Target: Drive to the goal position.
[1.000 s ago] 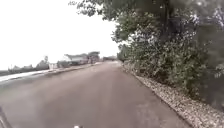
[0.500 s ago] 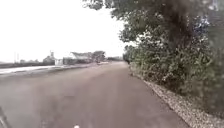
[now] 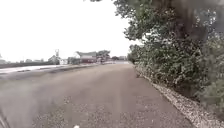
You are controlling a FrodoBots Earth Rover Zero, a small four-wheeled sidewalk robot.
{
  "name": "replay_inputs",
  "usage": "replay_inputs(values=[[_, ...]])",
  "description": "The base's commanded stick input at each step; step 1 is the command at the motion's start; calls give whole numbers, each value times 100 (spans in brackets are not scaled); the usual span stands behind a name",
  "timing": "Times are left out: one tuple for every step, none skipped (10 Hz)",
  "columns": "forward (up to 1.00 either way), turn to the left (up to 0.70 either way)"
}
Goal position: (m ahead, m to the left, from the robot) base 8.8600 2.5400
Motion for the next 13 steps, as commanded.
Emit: replay_inputs(values=[[100, -3], [100, -3], [100, -4], [100, -4], [100, -4], [100, -4], [100, -4], [100, -4], [100, -5], [100, -5], [100, -6], [100, -6], [100, -6]])
